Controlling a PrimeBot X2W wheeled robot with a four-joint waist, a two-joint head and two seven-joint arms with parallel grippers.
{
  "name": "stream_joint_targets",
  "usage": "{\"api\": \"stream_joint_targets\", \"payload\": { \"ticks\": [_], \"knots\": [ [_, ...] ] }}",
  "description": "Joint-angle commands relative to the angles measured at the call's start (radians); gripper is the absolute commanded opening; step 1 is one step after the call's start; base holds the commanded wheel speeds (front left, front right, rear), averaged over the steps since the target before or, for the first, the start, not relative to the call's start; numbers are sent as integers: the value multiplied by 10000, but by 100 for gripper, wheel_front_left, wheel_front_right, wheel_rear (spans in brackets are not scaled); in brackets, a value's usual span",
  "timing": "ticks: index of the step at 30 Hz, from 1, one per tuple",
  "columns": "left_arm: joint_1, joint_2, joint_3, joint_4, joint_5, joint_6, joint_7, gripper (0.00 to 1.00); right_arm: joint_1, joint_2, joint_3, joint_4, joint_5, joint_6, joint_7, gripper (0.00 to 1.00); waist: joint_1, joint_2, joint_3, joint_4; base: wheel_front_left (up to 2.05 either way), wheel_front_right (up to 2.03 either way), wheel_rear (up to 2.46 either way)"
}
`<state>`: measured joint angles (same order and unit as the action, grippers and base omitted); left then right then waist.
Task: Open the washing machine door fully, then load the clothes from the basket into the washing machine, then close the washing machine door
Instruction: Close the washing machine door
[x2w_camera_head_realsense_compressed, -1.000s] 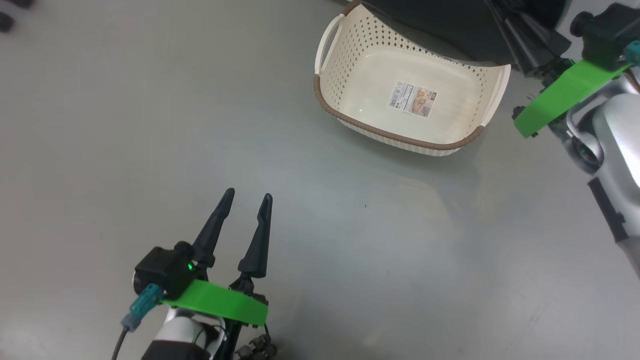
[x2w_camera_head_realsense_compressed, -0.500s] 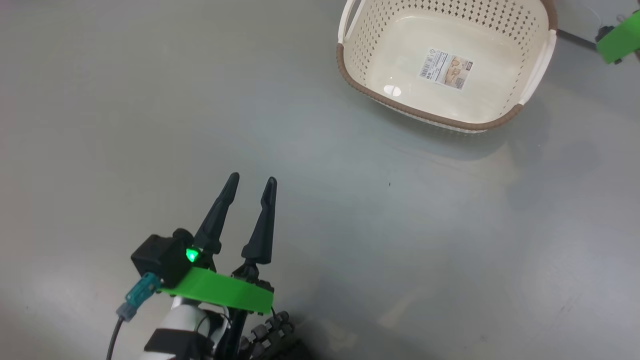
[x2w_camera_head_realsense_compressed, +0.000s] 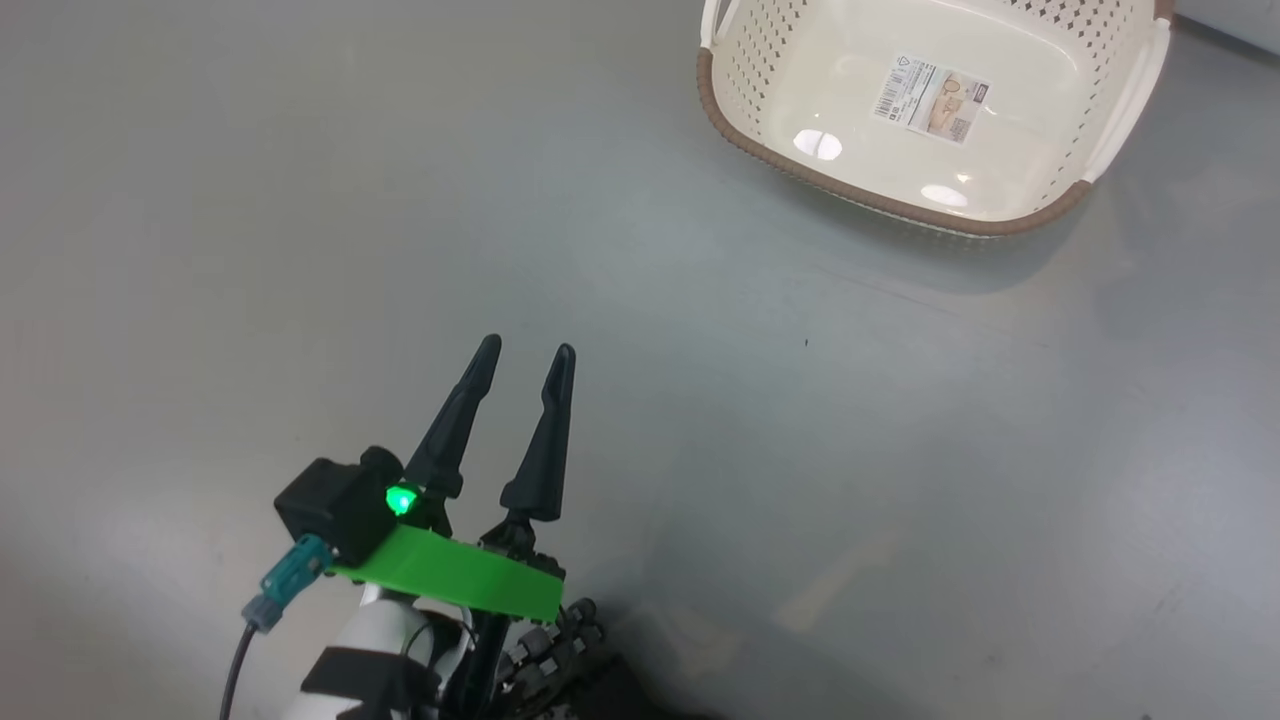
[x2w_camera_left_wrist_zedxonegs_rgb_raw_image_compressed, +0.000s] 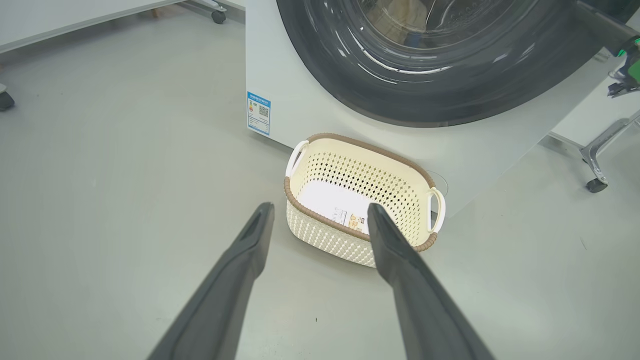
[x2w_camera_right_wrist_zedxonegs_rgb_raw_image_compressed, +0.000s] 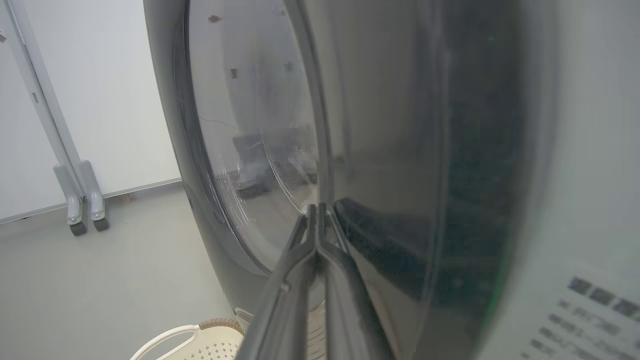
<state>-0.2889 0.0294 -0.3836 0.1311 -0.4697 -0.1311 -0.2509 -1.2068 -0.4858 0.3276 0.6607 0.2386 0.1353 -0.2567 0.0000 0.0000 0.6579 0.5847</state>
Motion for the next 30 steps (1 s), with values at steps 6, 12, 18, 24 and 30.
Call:
{"api": "stream_joint_targets", "payload": {
  "ticks": [6,12,18,24,30],
  "knots": [
    [-17,209,421,-308,-82,4,-109,100,-867,308,-1378,178,-1033,-46,-51,0,0,0,88,9,0,0,0],
    [-2,209,495,-257,-108,4,-109,100,-771,723,-1828,240,-1499,-46,-51,0,0,0,-18,14,0,0,0],
    [-82,208,477,-156,51,4,-109,100,-109,971,-1779,101,-1419,-46,-51,0,0,0,-495,-146,0,0,0],
    [-16,208,757,-42,440,4,-109,100,834,1310,-1377,-273,-812,-46,-51,0,0,0,-1151,-706,0,0,0],
    [141,323,1108,39,774,4,-109,100,2009,1393,-606,-1098,-406,-46,-51,0,0,0,-1975,-1429,0,0,0]
  ]
}}
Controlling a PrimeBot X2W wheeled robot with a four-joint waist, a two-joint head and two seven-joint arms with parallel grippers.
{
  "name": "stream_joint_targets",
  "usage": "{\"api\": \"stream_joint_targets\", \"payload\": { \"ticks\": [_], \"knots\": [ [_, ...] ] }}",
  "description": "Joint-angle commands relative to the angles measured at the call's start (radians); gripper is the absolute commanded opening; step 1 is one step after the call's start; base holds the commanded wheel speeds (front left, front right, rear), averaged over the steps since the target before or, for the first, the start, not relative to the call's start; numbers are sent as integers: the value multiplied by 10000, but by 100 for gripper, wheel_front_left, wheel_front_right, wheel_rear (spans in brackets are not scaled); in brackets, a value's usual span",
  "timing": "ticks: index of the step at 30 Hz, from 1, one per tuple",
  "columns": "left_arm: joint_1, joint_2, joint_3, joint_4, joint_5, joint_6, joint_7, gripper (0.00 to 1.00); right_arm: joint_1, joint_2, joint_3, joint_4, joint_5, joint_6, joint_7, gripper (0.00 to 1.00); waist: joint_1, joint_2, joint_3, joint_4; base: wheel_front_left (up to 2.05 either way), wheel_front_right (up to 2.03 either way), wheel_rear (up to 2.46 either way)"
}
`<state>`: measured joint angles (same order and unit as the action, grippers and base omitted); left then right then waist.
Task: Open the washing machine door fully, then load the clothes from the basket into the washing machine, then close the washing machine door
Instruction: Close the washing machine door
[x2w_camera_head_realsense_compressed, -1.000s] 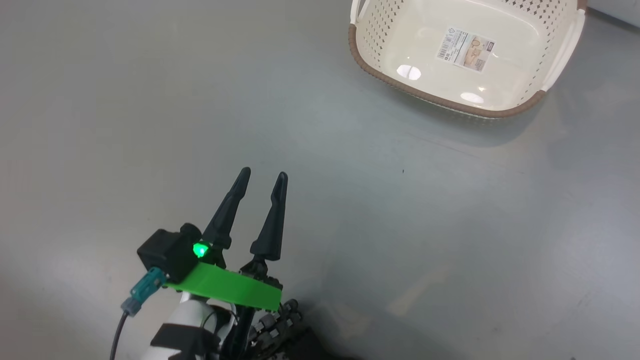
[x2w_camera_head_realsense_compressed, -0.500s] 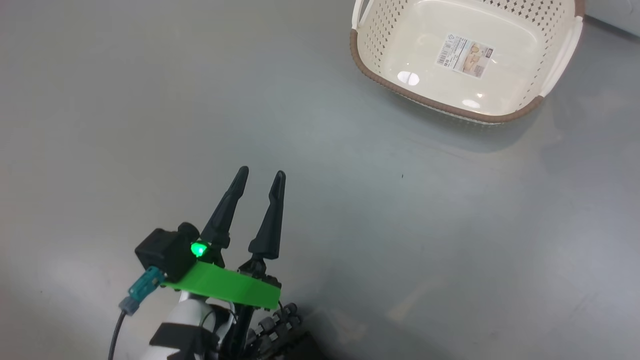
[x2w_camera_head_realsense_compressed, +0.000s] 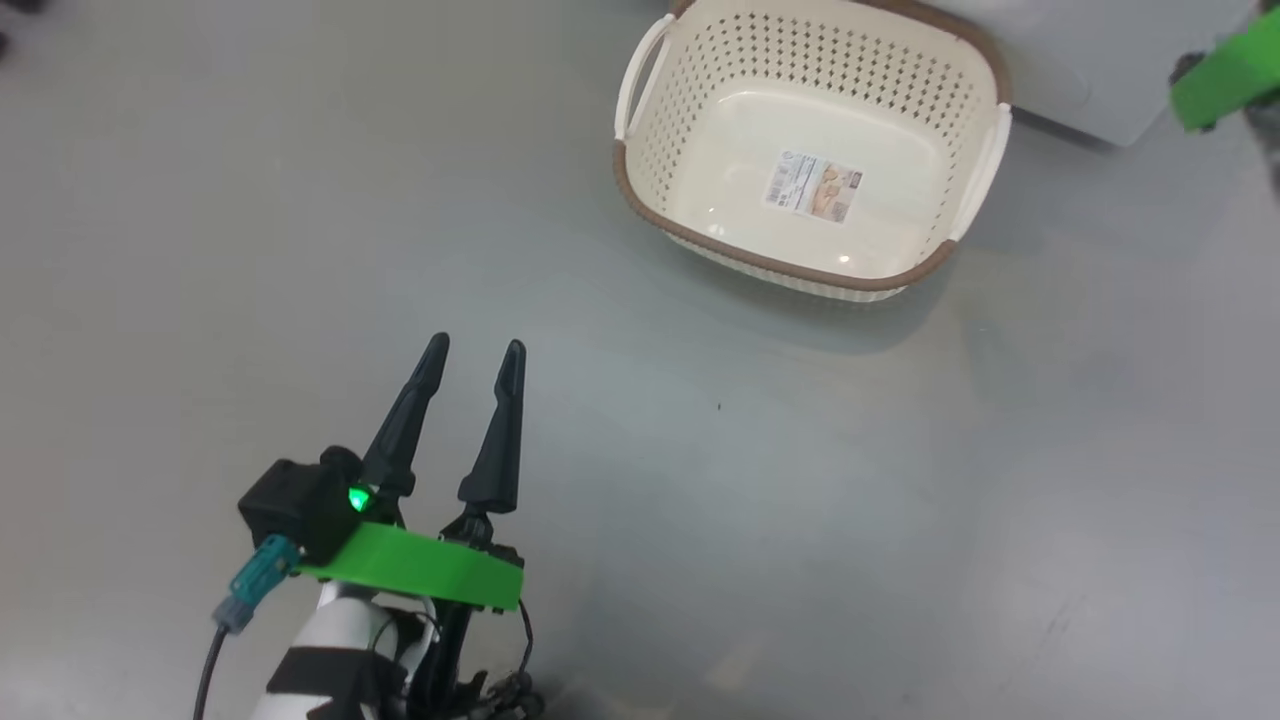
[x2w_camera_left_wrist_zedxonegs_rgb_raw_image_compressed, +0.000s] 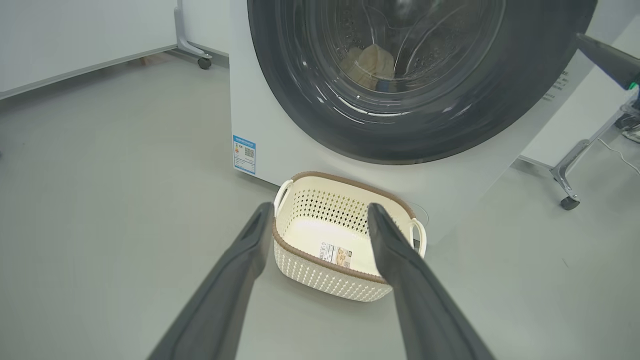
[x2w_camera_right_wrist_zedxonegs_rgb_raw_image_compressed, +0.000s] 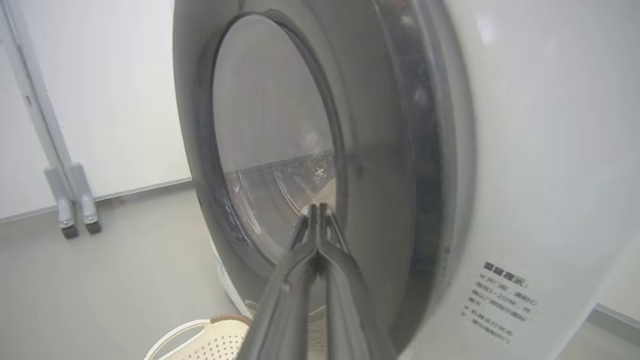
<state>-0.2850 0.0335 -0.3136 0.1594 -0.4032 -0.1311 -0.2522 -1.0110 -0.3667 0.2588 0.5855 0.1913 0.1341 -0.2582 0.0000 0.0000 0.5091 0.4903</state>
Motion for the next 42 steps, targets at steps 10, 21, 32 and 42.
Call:
{"api": "stream_joint_targets", "payload": {
  "ticks": [10,21,32,42],
  "knots": [
    [826,860,1074,-273,417,4,-95,100,3110,869,-26,-2147,1067,-34,-36,0,0,0,-2563,-2257,0,0,0],
    [1848,1202,1960,-339,942,4,-95,100,5878,1647,-661,-3562,1034,-34,-36,0,0,0,-4050,-4292,0,0,0],
    [2381,993,2931,68,1785,8,-95,100,7676,2073,-1102,-4012,661,-34,-36,0,0,0,-4894,-5446,0,0,0],
    [2406,623,3561,23,2176,10,-95,100,8423,2707,-2204,-4224,203,-34,-36,0,0,0,-4966,-5796,0,0,0]
  ]
}}
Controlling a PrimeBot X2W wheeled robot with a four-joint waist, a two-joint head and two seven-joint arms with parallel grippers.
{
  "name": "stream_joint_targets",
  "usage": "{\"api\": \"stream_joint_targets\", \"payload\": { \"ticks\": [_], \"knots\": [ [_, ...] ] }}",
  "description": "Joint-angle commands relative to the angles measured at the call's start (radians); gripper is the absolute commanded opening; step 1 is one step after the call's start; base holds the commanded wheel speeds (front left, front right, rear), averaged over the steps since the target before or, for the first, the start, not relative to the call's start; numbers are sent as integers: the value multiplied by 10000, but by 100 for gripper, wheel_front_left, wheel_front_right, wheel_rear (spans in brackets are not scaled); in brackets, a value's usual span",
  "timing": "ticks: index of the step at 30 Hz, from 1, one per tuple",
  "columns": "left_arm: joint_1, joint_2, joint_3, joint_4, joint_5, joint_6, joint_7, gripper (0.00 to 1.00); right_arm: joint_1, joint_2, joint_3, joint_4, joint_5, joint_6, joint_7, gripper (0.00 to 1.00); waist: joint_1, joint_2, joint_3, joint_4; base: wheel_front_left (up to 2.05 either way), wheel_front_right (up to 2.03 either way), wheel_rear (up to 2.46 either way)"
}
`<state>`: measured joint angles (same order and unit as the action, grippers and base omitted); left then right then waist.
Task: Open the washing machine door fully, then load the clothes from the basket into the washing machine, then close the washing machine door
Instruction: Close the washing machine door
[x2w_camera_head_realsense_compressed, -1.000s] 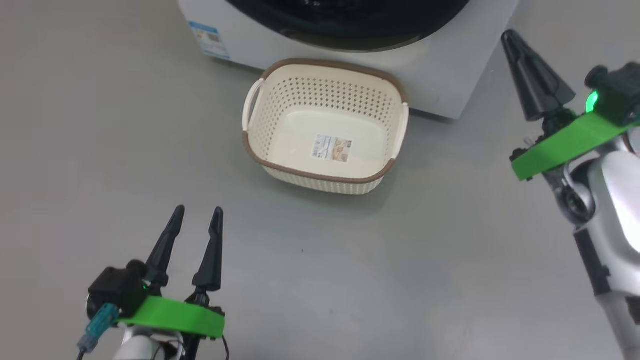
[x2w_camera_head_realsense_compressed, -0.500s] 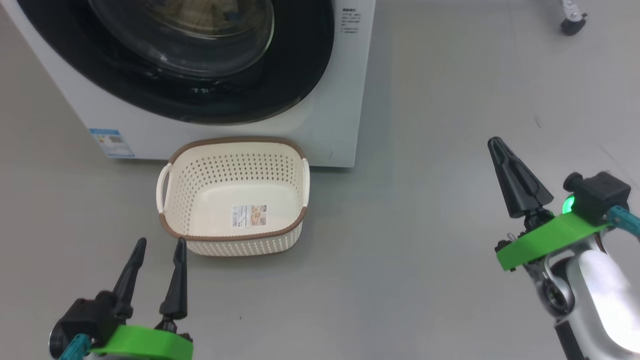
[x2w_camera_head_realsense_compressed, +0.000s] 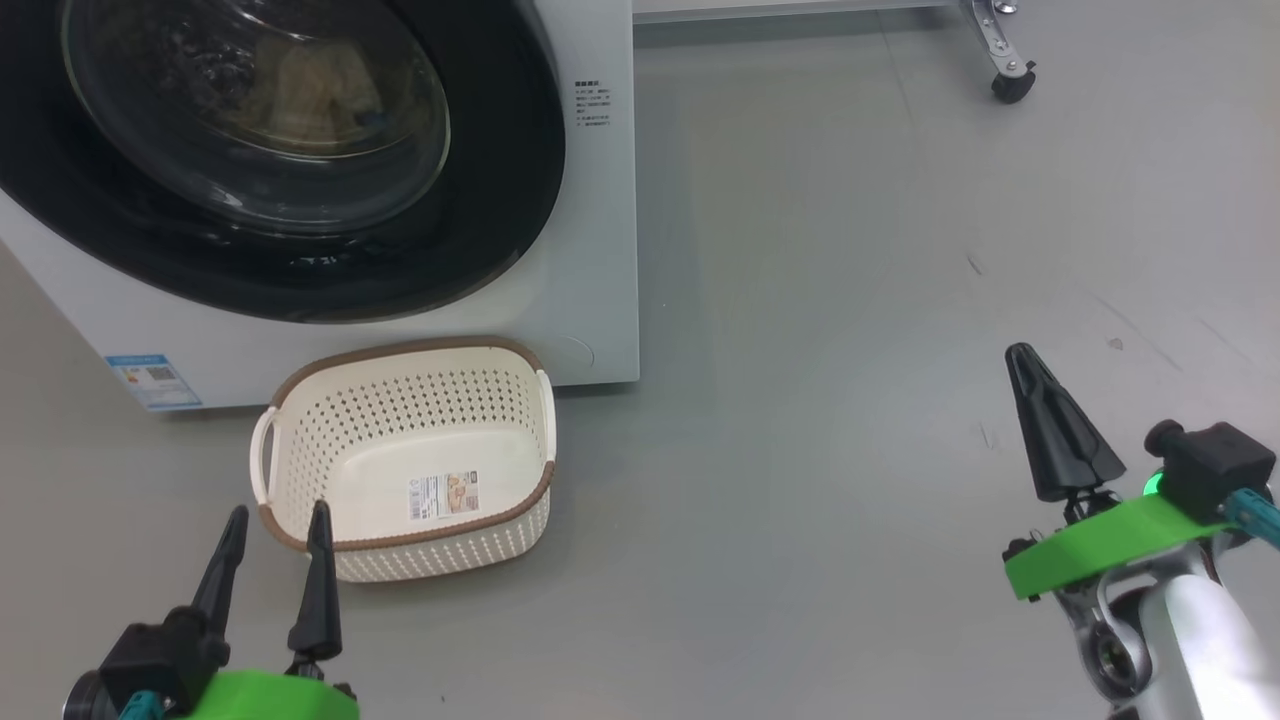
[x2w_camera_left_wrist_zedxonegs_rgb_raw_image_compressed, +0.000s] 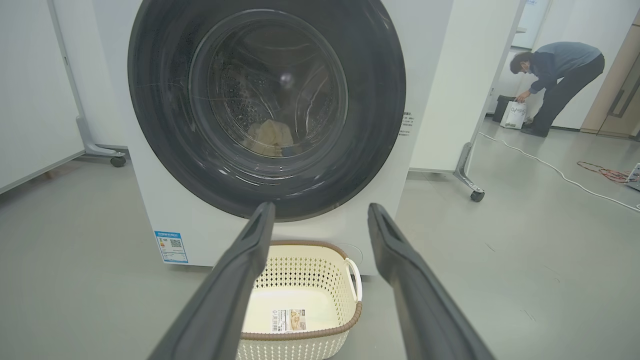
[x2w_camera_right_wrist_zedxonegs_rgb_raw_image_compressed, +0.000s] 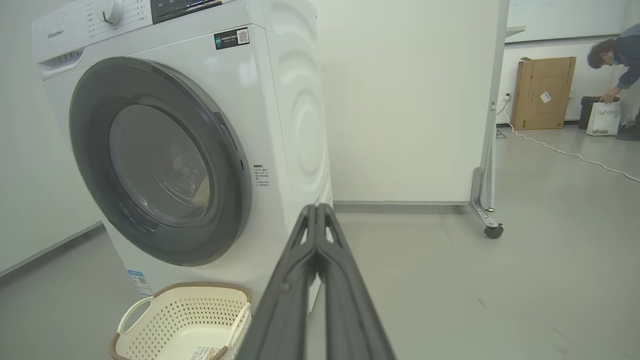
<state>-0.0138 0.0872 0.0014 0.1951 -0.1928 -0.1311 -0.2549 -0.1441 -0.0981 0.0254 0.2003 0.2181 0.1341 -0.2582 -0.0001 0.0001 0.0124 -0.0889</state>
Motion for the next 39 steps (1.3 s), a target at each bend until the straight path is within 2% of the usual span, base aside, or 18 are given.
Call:
{"api": "stream_joint_targets", "payload": {
  "ticks": [1,3,4,5,6,13,33,39],
  "knots": [
    [-306,86,411,-334,72,10,-69,100,-246,21,129,-371,-66,-34,-36,0,1,-1,1,-5,0,0,0],
    [-300,65,460,-334,108,9,-69,100,-136,109,-51,-325,-136,-34,-36,0,1,-1,1,-17,0,0,0],
    [-291,53,485,-339,119,8,-69,100,-98,151,-174,-313,-179,-34,-36,27,1,-1,3,-19,0,0,0],
    [-267,38,506,-342,127,8,-69,100,-71,194,-310,-320,-224,-34,-36,89,1,-1,2,-19,0,0,0],
    [-237,25,512,-335,131,7,-69,100,-38,239,-397,-294,-214,-34,-36,100,1,-1,5,-20,0,0,0],
    [-199,-97,525,-174,-444,6,-69,100,31,386,-630,-267,-385,-34,-36,100,1,-1,-9,61,0,0,0],
    [-197,-90,640,-20,-8,4,-69,100,37,468,-510,-182,-605,-34,-36,100,1,-1,-57,183,0,0,0],
    [-216,-158,666,200,-353,4,-69,100,60,472,-522,-101,-640,-34,-36,100,1,-1,-95,226,0,0,0]
  ]
}}
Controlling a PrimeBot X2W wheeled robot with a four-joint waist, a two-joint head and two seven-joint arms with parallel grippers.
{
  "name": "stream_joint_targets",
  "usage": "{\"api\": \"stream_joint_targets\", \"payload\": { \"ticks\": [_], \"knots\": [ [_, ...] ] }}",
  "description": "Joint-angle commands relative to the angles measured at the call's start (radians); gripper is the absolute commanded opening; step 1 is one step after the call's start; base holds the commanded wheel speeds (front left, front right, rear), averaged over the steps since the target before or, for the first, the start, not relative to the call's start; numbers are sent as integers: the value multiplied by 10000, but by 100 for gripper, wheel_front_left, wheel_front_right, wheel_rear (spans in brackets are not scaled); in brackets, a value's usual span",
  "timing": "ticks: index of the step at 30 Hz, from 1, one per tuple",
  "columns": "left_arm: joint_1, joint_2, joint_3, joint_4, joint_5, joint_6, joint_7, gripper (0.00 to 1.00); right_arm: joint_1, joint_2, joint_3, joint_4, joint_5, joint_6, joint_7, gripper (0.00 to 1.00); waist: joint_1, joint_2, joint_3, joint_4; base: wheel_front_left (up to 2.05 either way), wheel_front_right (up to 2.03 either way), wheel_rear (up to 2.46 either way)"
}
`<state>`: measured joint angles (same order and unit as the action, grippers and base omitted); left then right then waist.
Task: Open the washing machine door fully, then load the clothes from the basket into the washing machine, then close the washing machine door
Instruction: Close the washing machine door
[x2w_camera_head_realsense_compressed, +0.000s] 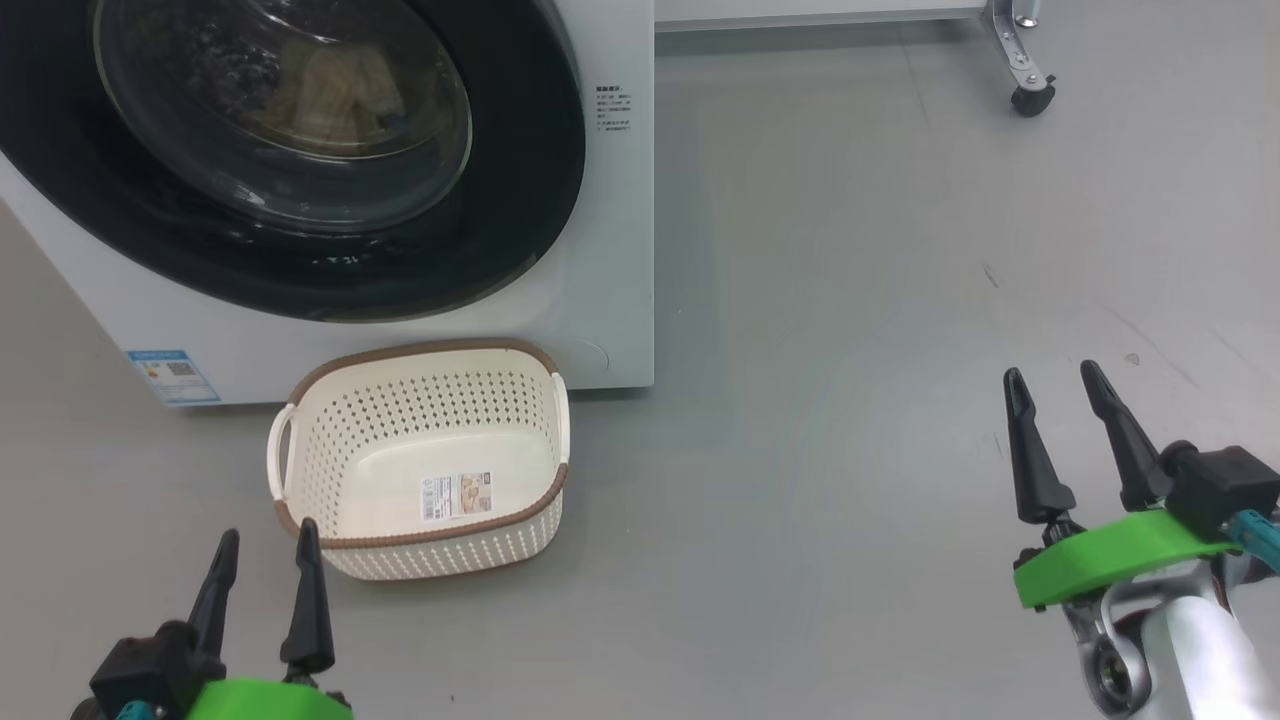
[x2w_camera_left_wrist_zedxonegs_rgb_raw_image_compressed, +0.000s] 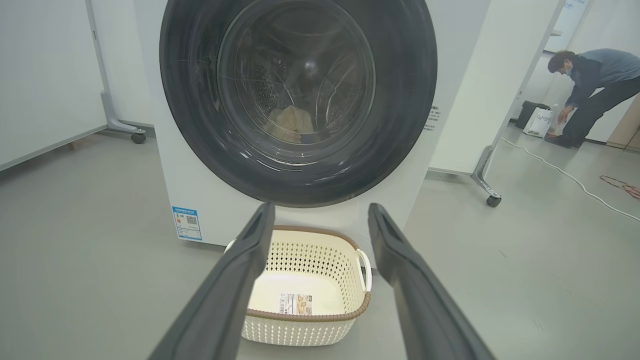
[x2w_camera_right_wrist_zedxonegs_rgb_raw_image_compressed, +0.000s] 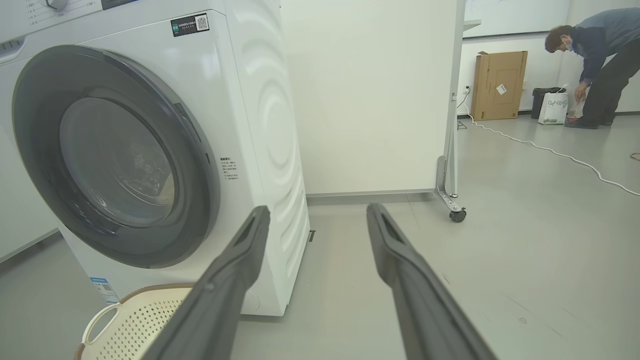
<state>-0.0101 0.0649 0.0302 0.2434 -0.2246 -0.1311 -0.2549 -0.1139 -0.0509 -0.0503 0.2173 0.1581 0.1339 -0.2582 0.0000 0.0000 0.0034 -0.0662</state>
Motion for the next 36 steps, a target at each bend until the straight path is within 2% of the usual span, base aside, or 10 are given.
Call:
{"api": "stream_joint_targets", "payload": {
  "ticks": [1,17,36],
  "knots": [
    [-247,62,379,-267,-43,4,-69,100,-245,1,236,-265,-39,-32,-36,100,0,0,-9,-1,0,0,0],
    [-274,110,340,51,547,4,-69,100,-216,5,240,-224,-81,-32,-36,100,0,0,22,-24,0,0,0],
    [-138,-13,460,-78,393,4,-69,100,-194,6,307,-149,-106,-32,-36,100,0,0,13,-32,0,0,0]
  ]
}}
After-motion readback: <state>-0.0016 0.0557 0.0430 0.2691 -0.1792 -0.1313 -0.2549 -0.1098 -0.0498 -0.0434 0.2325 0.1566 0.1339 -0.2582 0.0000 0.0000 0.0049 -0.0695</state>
